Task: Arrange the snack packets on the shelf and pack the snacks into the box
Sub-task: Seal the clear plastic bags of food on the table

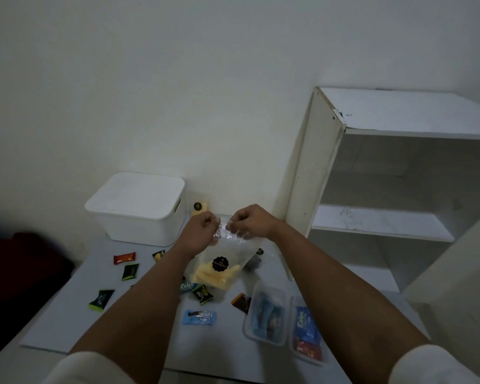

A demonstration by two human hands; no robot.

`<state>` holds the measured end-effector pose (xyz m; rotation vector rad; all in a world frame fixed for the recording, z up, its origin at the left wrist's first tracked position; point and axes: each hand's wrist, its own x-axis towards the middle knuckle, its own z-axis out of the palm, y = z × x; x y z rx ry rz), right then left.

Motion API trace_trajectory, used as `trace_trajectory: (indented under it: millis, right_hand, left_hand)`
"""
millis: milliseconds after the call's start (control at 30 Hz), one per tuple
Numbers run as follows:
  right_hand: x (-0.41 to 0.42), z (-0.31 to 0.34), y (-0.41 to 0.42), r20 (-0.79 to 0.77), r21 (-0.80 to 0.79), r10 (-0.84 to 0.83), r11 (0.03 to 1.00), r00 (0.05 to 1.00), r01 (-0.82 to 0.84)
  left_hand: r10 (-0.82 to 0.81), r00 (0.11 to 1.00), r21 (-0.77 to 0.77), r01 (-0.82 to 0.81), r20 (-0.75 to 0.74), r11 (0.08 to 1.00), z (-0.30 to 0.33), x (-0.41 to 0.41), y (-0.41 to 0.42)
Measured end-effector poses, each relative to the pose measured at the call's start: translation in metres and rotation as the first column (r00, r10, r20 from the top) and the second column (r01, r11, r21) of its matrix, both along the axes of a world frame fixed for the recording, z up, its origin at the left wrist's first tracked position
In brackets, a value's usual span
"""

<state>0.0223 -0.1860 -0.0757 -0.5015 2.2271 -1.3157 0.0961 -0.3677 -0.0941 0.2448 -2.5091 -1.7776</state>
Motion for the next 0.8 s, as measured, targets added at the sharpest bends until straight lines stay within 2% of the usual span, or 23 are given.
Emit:
trace_trajectory:
  millis: [167, 367, 500, 567, 667, 800]
  right_hand:
    - [-0.001, 0.000, -0.007, 0.018, 0.025, 0.020, 0.999, 1.000, -0.021]
    - [0.002, -0.002, -0.022, -0.039, -0.006, -0.038, 0.999, 0.999, 0.038]
    - [0.004, 0.001, -0.034, -0.010, -0.039, -0.084, 0.996, 0.996, 0.084]
    - [0.004, 0.004, -0.042, 0.004, -0.043, -0.114, 0.993, 0.994, 0.114]
    - [0.004, 0.011, -0.058, 0.027, -0.034, -0.163, 0.986, 0.986, 0.164]
    - [0.012, 0.015, -0.078, 0.075, -0.063, -0.200, 0.977, 0.977, 0.205]
  left_hand:
    - [-0.024, 0.997, 0.082, 0.018, 0.073, 0.997, 0.000, 0.002, -0.005]
    - [-0.054, 0.999, -0.072, 0.054, 0.005, 0.996, -0.001, -0.007, -0.030]
    - [-0.061, 0.996, 0.053, 0.058, 0.062, 0.997, 0.007, -0.015, -0.045]
    - [-0.096, 0.993, 0.053, 0.093, 0.074, 0.994, 0.010, -0.017, -0.055]
    - [-0.133, 0.990, 0.053, 0.131, 0.038, 0.990, 0.012, -0.021, -0.076]
    - [-0.093, 0.996, 0.111, 0.093, -0.003, 0.989, 0.016, -0.027, -0.103]
